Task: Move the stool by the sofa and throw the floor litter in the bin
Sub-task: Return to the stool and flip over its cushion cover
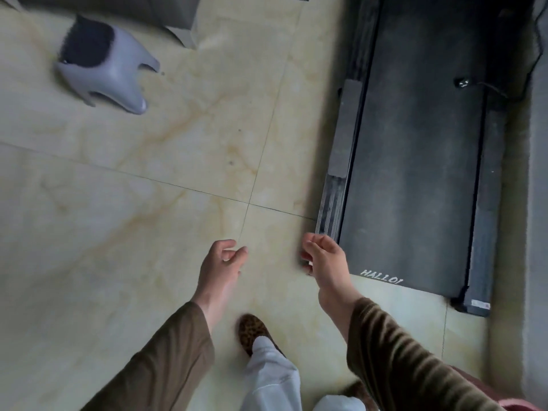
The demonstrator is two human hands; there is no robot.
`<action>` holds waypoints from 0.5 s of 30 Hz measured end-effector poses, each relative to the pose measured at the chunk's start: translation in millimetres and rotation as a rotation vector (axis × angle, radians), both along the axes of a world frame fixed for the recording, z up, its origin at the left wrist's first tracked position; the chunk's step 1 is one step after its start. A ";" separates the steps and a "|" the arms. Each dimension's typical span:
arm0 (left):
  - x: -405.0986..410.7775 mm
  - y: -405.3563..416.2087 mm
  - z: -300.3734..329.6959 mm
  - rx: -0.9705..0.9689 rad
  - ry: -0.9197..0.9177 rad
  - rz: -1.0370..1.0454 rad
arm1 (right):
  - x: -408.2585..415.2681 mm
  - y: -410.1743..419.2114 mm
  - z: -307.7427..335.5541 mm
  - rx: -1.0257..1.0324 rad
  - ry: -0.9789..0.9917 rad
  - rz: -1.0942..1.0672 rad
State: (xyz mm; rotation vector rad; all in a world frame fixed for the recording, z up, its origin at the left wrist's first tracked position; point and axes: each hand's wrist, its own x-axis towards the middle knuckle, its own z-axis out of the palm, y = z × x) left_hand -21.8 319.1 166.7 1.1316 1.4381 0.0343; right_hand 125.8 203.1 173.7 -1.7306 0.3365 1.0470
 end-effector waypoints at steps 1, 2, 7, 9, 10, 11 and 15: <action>-6.1 13.0 0.7 -0.002 -0.001 0.024 | -4.2 16.5 1.3 -0.003 -0.002 0.022; -9.2 22.4 2.2 -0.002 -0.006 0.039 | -6.7 29.1 2.8 -0.002 -0.004 0.035; -22.8 69.1 4.5 0.003 -0.035 0.118 | -18.8 88.1 6.5 0.004 -0.020 0.135; -25.3 82.7 4.2 0.002 -0.040 0.150 | -20.2 104.5 5.5 0.001 -0.022 0.159; -27.5 90.2 3.7 0.000 -0.037 0.169 | -20.7 114.1 3.7 0.000 -0.021 0.174; -29.2 95.6 3.4 0.000 -0.037 0.183 | -20.8 121.5 2.6 0.001 -0.019 0.184; -32.2 116.4 1.0 -0.021 -0.019 0.239 | -17.1 146.1 -5.4 -0.011 -0.012 0.207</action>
